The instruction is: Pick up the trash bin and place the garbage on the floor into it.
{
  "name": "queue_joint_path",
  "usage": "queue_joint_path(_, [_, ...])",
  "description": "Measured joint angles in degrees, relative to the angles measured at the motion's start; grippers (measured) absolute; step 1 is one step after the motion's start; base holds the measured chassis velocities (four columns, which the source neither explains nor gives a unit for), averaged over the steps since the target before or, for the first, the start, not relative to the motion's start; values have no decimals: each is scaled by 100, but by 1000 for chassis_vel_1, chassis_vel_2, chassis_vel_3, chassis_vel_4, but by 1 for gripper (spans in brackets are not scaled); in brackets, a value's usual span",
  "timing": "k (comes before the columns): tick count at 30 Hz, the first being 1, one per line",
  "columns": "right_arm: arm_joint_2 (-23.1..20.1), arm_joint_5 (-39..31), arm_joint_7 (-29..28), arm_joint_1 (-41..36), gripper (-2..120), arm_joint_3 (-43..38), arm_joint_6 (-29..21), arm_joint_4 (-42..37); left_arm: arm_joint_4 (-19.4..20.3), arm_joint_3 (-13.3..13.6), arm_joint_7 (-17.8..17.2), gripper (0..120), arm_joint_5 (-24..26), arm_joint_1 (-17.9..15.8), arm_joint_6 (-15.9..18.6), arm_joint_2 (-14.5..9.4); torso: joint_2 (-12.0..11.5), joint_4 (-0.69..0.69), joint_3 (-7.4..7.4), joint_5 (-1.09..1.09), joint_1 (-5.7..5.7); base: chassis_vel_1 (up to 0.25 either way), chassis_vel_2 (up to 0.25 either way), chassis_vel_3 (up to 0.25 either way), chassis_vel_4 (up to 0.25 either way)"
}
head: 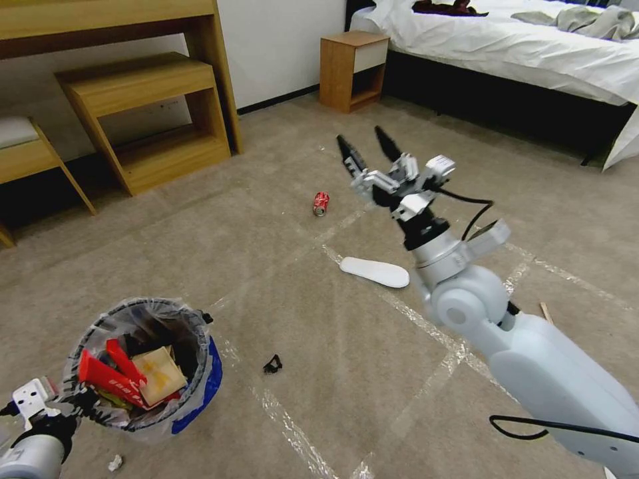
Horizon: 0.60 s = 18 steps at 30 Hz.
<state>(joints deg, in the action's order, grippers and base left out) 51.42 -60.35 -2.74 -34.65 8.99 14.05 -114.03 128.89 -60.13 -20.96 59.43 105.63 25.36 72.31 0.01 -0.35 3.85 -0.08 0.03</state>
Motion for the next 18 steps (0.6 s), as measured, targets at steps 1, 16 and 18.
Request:
queue_joint_path(1, [48,-64,-126,88,100,203,-128,86,-1,-7,0,0,6,-7,-1,0,0,1,0,0,0,0,0,0,0])
queue_joint_path(16, [880,-1760,-3922,1067,100,1951,-3840,759,-129,17,1,0,16,-101,-40,44,-1,0,0,-1,0,0,0,0,0])
queue_joint_path(18, [925,-1898,-4117,1099,100,2013,-4085,787,-152,25,1,0,16,-115,-41,31,-1,1,1,-1,0,0,0,0,0])
